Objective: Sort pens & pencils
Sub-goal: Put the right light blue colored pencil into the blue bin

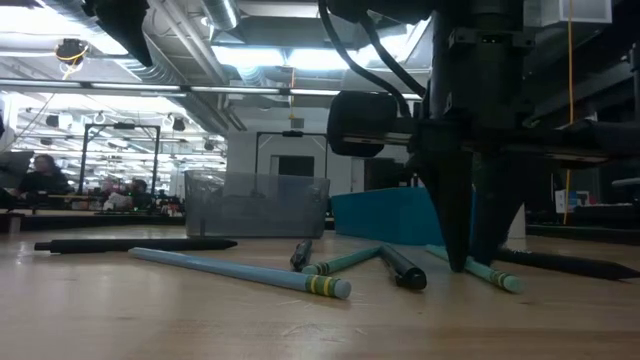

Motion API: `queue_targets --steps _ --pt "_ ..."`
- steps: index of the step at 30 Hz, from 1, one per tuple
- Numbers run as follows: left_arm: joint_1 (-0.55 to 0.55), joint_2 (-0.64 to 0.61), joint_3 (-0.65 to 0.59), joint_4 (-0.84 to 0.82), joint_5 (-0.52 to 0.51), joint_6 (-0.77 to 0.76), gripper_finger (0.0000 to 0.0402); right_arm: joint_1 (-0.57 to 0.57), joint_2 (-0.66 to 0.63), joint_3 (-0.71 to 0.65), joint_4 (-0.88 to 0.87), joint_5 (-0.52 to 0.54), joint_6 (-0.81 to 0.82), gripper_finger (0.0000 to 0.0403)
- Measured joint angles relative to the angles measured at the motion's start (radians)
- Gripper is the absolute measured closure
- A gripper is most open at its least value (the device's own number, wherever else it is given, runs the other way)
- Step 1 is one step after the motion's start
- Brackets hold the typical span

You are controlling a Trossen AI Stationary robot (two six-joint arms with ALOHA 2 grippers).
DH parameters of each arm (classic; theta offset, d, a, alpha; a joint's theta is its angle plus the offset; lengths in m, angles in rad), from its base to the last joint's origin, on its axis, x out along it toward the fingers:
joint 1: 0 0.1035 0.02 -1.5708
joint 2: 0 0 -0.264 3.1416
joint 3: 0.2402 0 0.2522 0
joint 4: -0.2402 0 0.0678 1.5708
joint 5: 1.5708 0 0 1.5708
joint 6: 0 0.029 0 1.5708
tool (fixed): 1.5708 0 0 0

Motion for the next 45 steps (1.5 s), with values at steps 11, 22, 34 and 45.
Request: queue_targets --steps 11,22,34,45 --pt "0.0 0.0 0.0 0.0 0.0 0.0 0.036 0.001 0.01 0.074 -0.077 0.007 -0.026 0.0363" --pt "0.0 0.0 0.0 0.0 -0.001 0.0 0.036 0.0 0.008 0.169 -0.181 0.029 -0.044 0.0363" --pt "0.0 0.0 0.0 0.0 -0.001 0.0 0.036 0.0 0.005 0.441 -0.538 0.062 -0.085 0.0363" --pt "0.0 0.0 0.0 0.001 -0.001 0.0 0.036 -0.045 0.002 0.516 -0.668 0.078 -0.2 0.0364"
